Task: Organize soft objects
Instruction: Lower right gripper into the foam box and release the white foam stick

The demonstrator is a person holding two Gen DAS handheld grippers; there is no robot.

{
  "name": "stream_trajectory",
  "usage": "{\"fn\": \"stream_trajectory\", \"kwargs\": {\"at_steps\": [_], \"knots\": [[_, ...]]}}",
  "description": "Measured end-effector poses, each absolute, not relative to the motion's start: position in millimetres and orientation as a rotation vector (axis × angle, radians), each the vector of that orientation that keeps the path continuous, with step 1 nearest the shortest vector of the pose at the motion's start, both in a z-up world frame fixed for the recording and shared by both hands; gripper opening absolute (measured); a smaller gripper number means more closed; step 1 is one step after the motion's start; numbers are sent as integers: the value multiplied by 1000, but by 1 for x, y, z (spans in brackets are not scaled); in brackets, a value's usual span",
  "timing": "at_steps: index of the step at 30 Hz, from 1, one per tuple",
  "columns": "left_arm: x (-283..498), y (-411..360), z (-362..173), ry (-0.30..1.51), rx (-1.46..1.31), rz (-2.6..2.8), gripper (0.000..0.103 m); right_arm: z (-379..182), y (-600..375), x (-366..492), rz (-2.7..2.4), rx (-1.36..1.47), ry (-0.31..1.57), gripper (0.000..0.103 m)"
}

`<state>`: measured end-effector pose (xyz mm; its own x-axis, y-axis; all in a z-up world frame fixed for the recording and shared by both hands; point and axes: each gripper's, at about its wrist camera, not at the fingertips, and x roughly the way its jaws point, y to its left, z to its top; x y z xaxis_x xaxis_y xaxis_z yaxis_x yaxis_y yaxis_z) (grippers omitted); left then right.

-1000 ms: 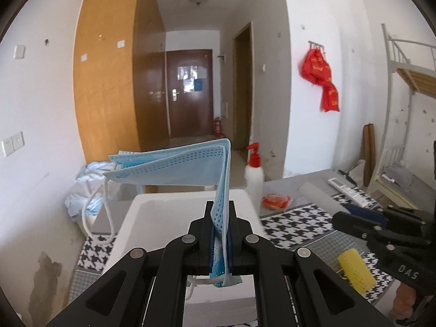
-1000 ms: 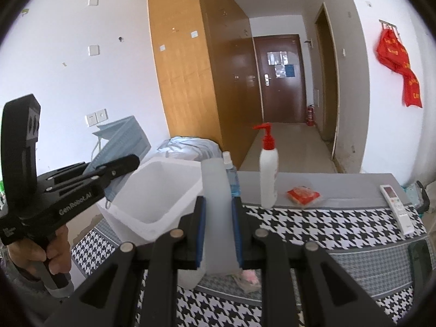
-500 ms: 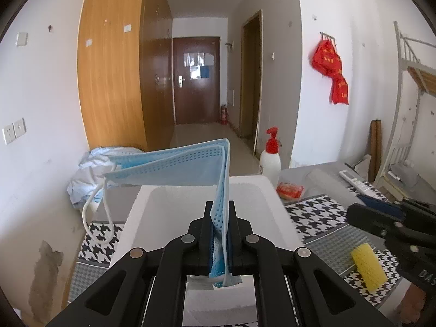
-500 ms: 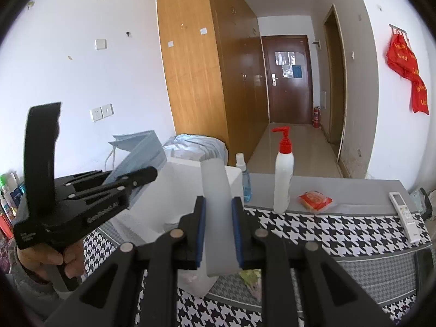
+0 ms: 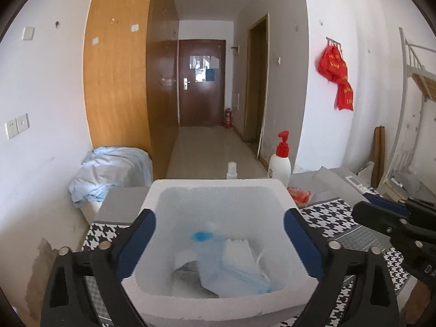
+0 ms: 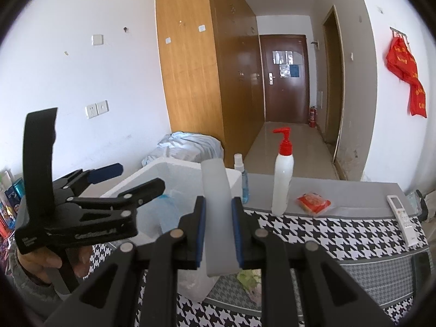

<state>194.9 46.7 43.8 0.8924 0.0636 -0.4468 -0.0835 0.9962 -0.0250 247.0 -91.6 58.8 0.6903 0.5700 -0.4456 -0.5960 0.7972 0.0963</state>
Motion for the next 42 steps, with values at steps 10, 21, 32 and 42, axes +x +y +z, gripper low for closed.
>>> {"fn": "stream_trajectory", "kwargs": {"at_steps": [10, 21, 32, 42], "knots": [[181, 65, 53, 418, -38, 127, 102, 58, -71, 252, 673, -74, 488, 22], [164, 84, 54, 397, -44, 160, 102, 57, -51, 253, 692, -96, 494, 22], [151, 99, 51, 389, -56, 191, 102, 54, -30, 258, 713, -112, 505, 22], [146, 107, 48, 384, -62, 212, 102, 48, -13, 268, 714, -125, 539, 22]]}}
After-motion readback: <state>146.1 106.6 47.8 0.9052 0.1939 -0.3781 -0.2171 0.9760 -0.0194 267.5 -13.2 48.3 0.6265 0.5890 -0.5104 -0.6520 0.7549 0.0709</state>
